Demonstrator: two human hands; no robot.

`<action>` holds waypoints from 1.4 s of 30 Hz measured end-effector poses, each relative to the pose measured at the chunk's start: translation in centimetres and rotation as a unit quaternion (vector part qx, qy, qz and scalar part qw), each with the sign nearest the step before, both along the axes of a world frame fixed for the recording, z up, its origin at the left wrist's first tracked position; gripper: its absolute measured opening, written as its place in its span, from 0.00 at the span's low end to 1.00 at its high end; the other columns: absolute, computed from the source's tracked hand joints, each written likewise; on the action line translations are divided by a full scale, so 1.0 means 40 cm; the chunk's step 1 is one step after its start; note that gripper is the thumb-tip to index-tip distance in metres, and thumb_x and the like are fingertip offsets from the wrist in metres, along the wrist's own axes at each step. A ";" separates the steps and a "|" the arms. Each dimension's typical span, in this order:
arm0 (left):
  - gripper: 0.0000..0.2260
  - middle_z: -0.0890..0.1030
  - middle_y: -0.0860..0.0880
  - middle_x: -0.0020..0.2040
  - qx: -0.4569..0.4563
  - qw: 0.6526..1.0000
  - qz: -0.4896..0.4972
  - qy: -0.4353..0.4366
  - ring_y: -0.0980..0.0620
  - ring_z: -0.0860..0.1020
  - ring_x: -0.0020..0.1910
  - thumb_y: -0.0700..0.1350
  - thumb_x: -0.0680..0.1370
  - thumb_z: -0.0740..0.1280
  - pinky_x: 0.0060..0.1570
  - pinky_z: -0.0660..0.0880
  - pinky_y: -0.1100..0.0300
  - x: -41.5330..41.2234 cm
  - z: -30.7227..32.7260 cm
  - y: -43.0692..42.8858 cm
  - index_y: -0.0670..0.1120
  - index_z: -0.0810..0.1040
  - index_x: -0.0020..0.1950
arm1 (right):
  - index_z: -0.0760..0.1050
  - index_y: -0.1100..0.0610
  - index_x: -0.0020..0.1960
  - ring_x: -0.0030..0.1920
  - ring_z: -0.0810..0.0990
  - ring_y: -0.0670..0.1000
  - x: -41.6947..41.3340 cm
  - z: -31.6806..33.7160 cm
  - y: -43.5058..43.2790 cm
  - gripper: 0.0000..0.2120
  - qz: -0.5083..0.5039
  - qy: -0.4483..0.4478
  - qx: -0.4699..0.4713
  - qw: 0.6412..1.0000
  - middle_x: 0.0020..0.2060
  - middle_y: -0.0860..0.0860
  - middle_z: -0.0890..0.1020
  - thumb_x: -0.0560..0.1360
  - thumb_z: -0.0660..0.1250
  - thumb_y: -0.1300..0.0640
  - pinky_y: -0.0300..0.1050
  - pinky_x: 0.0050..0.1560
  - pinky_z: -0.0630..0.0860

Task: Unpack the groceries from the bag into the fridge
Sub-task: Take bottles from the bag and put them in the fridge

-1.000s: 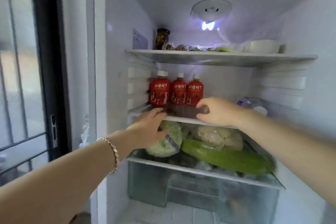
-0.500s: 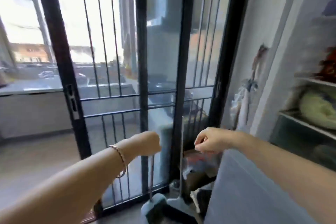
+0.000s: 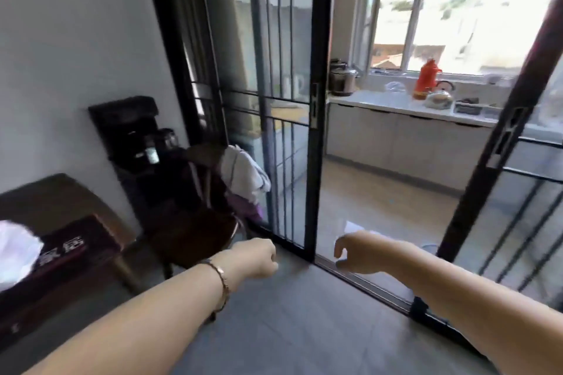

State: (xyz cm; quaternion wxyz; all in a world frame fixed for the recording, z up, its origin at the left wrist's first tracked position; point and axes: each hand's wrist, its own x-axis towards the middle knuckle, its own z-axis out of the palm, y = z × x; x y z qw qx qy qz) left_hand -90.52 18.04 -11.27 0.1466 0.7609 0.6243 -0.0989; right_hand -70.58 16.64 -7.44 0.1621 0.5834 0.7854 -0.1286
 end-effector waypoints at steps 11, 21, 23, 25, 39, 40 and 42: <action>0.07 0.79 0.46 0.48 0.048 0.947 0.311 -0.066 0.42 0.78 0.49 0.43 0.75 0.57 0.43 0.70 0.58 -0.840 -0.003 -0.113 0.49 0.74 0.41 | 0.75 0.62 0.60 0.53 0.76 0.55 -0.875 -0.036 0.200 0.16 0.267 0.003 -0.025 0.963 0.52 0.55 0.78 0.79 0.57 0.55 0.44 0.53 0.70; 0.11 0.77 0.49 0.37 0.077 0.864 0.478 -0.136 0.48 0.76 0.41 0.43 0.79 0.58 0.37 0.70 0.61 -1.303 -0.090 -0.084 0.45 0.75 0.38 | 0.75 0.58 0.59 0.55 0.78 0.51 -1.427 -0.161 0.413 0.14 0.385 0.053 -0.083 0.917 0.56 0.52 0.79 0.78 0.60 0.53 0.42 0.55 0.76; 0.09 0.81 0.49 0.47 0.089 0.842 0.512 -0.145 0.50 0.78 0.47 0.45 0.80 0.59 0.44 0.75 0.60 -1.382 -0.094 -0.077 0.45 0.78 0.50 | 0.75 0.56 0.60 0.56 0.78 0.50 -1.528 -0.170 0.465 0.14 0.397 0.066 -0.087 0.911 0.58 0.51 0.78 0.78 0.60 0.52 0.41 0.56 0.76; 0.10 0.81 0.50 0.51 0.101 0.823 0.540 -0.143 0.50 0.78 0.51 0.47 0.80 0.59 0.51 0.76 0.56 -1.451 -0.094 -0.075 0.46 0.78 0.56 | 0.75 0.54 0.62 0.58 0.77 0.50 -1.624 -0.177 0.499 0.15 0.408 0.074 -0.102 0.904 0.61 0.50 0.77 0.78 0.60 0.52 0.41 0.58 0.74; 0.11 0.78 0.52 0.56 0.192 0.775 0.583 -0.150 0.54 0.78 0.53 0.45 0.79 0.62 0.53 0.76 0.59 -1.882 -0.203 -0.040 0.48 0.76 0.61 | 0.72 0.51 0.66 0.69 0.65 0.48 -2.204 -0.265 0.409 0.16 0.539 0.283 -0.038 0.792 0.66 0.45 0.72 0.79 0.58 0.52 0.42 0.70 0.59; 0.11 0.77 0.53 0.55 0.196 0.779 0.574 -0.158 0.55 0.78 0.52 0.45 0.79 0.62 0.51 0.75 0.61 -1.918 -0.213 -0.033 0.48 0.76 0.60 | 0.70 0.50 0.67 0.72 0.60 0.48 -2.253 -0.276 0.405 0.17 0.561 0.256 -0.012 0.787 0.69 0.45 0.70 0.80 0.55 0.51 0.44 0.72 0.54; 0.10 0.77 0.55 0.53 0.199 0.790 0.555 -0.169 0.56 0.78 0.51 0.45 0.79 0.63 0.49 0.74 0.64 -1.995 -0.231 -0.024 0.48 0.77 0.59 | 0.67 0.49 0.70 0.75 0.52 0.53 -2.345 -0.299 0.403 0.18 0.589 0.159 0.026 0.792 0.71 0.45 0.66 0.81 0.52 0.50 0.52 0.74 0.46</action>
